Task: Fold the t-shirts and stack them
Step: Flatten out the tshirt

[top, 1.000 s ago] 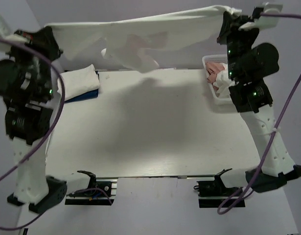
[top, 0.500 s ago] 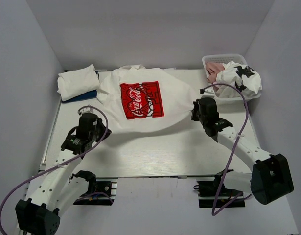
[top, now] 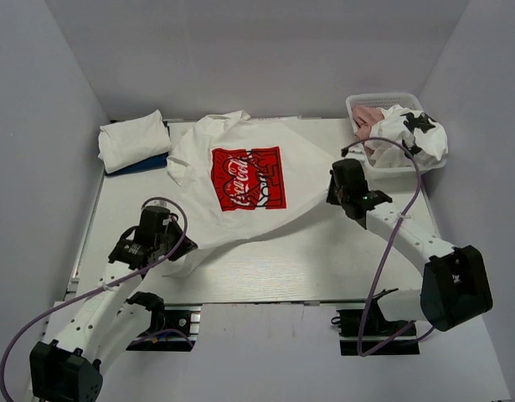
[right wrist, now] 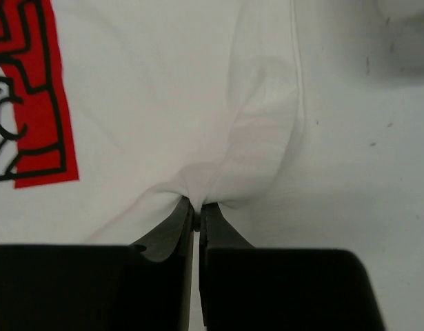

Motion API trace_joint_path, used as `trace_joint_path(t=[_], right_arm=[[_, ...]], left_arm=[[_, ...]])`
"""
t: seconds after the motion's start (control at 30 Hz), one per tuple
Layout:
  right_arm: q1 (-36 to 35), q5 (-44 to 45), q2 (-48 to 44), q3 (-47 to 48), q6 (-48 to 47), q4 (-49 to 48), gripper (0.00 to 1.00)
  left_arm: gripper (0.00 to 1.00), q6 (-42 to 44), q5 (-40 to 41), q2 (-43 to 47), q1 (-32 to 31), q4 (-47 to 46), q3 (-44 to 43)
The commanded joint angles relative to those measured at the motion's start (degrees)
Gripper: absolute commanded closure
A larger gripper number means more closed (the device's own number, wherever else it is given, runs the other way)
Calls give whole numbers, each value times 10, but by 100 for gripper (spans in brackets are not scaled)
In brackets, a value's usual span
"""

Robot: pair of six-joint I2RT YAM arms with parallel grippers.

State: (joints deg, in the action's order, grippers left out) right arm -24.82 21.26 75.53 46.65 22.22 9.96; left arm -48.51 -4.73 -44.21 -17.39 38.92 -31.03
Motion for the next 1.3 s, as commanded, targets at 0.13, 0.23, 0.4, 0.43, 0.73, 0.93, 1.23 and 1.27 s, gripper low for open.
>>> trace_joint_path(t=[0.13,0.23,0.4,0.43,0.73,0.93,1.23,1.27], right_arm=[[1,63,-71,101,1,81,100],[0,43,-107,52,41,120,100],[0,63,-106,8,125,274,100],[1,71,-113,1,137,317,100],[0,78,-163,16,120,318,10],[1,12,-156,31,60,166,10],[1,-38,37,86,15,78,10],[3,-36,49,85,25,76,10]], left_arm=[[100,-1,21,32,-2,72,-63],[100,-15,41,40,-2,113,-63],[100,-28,28,40,-2,150,-40],[100,-28,23,40,-2,164,-34],[13,-34,10,46,-2,205,-63],[0,-19,88,-6,-2,153,-148],[0,17,203,-355,10,60,-321],[0,17,203,-386,16,55,-337]])
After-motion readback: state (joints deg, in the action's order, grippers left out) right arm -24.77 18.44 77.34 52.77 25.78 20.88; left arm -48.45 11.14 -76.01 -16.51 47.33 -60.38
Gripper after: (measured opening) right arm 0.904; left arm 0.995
